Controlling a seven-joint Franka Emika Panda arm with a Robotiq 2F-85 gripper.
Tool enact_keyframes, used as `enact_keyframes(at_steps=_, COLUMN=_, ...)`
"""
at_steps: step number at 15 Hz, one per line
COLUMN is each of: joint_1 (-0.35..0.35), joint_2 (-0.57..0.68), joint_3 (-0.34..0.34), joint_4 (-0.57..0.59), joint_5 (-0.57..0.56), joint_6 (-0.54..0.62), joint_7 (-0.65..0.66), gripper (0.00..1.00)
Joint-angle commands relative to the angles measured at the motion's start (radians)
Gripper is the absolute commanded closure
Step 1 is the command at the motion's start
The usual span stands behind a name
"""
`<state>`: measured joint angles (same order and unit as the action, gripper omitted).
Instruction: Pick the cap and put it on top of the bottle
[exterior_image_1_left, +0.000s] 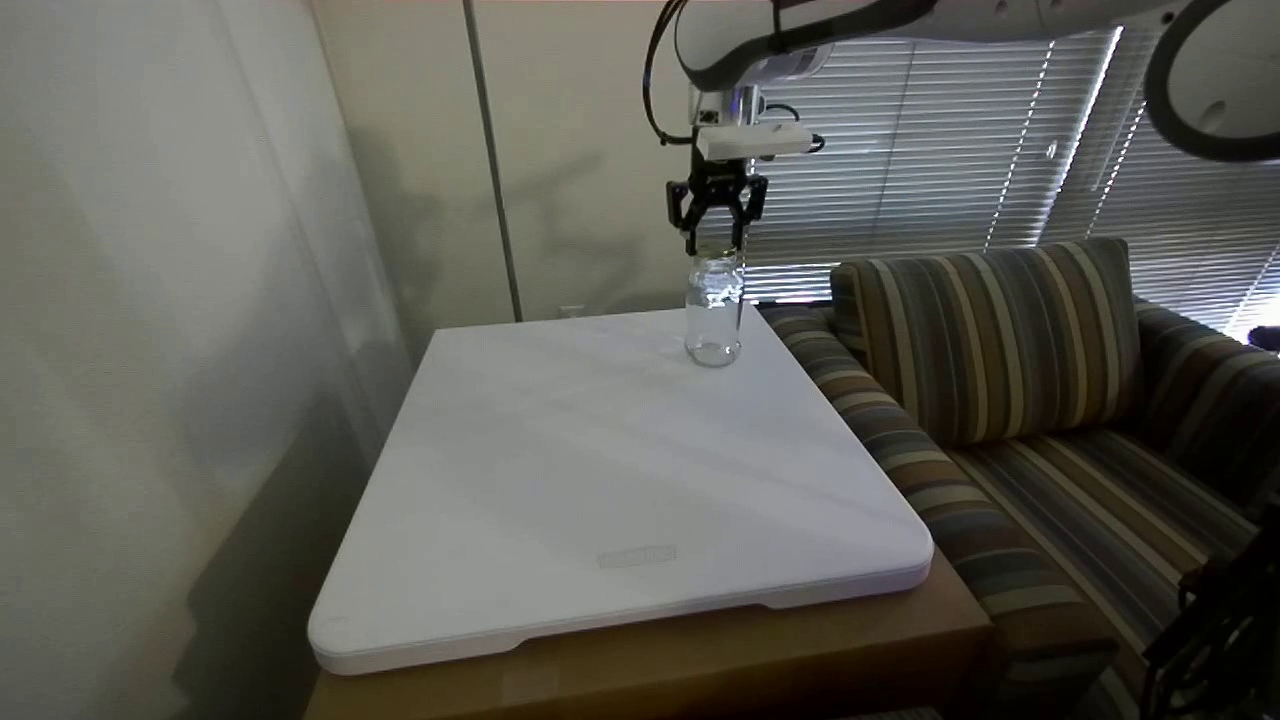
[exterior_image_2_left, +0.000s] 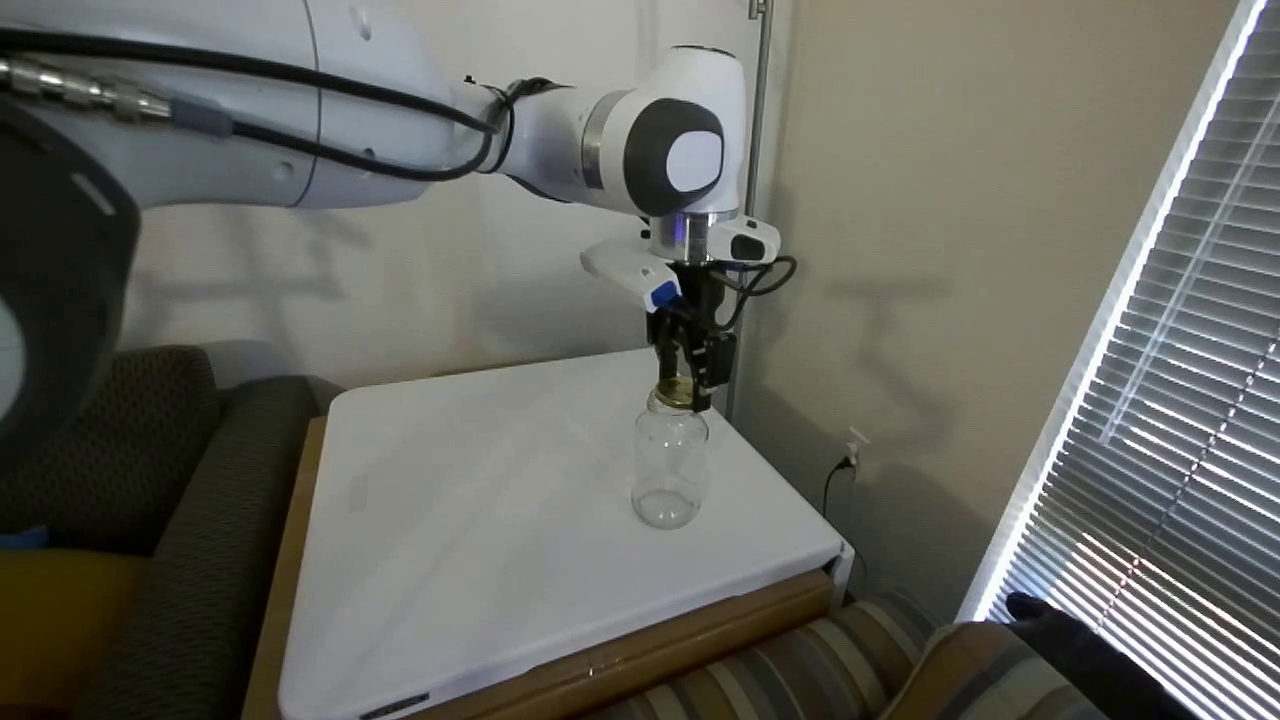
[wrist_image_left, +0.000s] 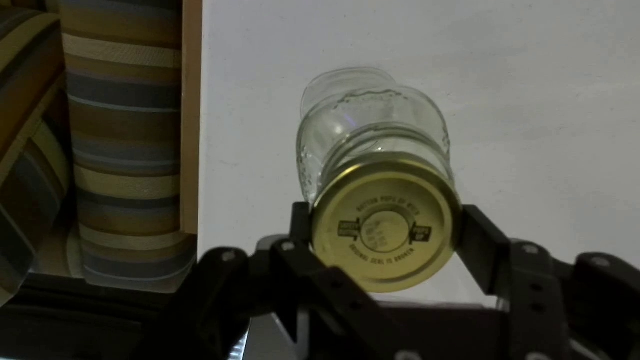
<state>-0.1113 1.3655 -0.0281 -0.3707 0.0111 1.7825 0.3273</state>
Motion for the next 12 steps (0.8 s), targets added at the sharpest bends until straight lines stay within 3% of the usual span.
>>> enact_keyframes(at_steps=1, joint_1=-0.004, joint_2=0.027, joint_3=-0.003, joint_4=0.012, joint_5=-0.001, joint_6=0.013, joint_7=0.007, gripper=0.53)
enact_keyframes(at_steps=12, joint_1=0.012, joint_2=0.014, joint_3=-0.004, joint_4=0.003, joint_5=-0.005, joint_6=0.016, joint_7=0.001, gripper=0.53)
